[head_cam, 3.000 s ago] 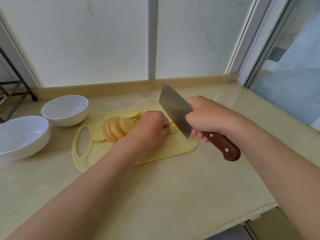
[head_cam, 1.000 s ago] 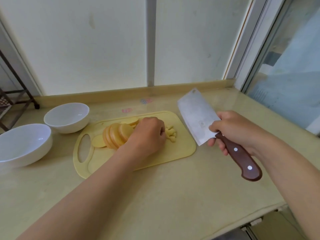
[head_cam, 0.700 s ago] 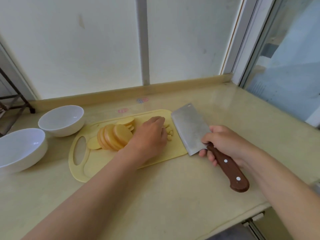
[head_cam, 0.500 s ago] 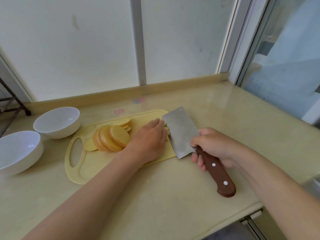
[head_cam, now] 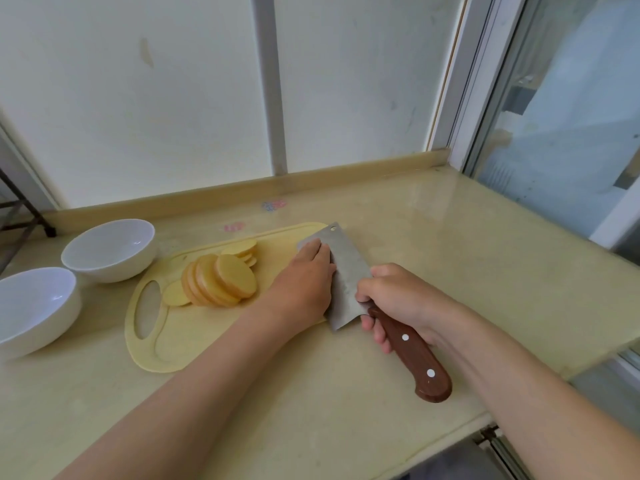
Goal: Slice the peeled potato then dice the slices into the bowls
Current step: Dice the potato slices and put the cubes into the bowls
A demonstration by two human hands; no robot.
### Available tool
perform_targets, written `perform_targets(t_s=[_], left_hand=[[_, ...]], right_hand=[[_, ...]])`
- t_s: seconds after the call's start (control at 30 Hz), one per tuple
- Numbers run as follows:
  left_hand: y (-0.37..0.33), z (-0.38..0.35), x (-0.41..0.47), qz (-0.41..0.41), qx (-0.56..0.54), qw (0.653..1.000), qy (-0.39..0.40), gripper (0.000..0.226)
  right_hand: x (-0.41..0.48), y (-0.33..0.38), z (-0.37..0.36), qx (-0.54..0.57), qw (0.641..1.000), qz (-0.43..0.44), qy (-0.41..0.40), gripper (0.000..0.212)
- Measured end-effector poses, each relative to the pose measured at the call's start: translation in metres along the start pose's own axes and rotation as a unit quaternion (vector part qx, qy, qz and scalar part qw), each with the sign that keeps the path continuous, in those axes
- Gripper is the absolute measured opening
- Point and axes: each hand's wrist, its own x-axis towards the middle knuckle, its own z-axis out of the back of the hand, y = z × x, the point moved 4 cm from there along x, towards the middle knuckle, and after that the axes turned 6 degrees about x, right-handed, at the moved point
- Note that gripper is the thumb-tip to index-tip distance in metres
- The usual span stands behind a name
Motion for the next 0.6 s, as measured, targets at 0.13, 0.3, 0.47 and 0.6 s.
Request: perform_targets(t_s=[0.13,0.3,0.47,0.6], left_hand=[[-0.007,0.006,-0.002,-0.001,-0.004,1.000,-0.007,0.023],[-0.017,0.016,-0.006,-0.017,0.000,1.000,-0.007,0.025],[-0.009,0.015,-0.003,-0.021,-0.004,1.000,-0.023,0.017],[0.006,0.016,-0.005,-0.006,-0.040,0.998,-0.056,0.021]], right_hand=[[0.000,0.001,0.003,0.004,1.000,-0.002,0.005,0.008],[-0.001,0.002,0.007,0.015,1.000,-0.006,0.018,0.007],[-0.002,0.003,0.005,0.020,0.999,-0.005,0.025,0.009],[-0.005,0.001,0.006,0.011,1.000,0.002,0.014,0.011]])
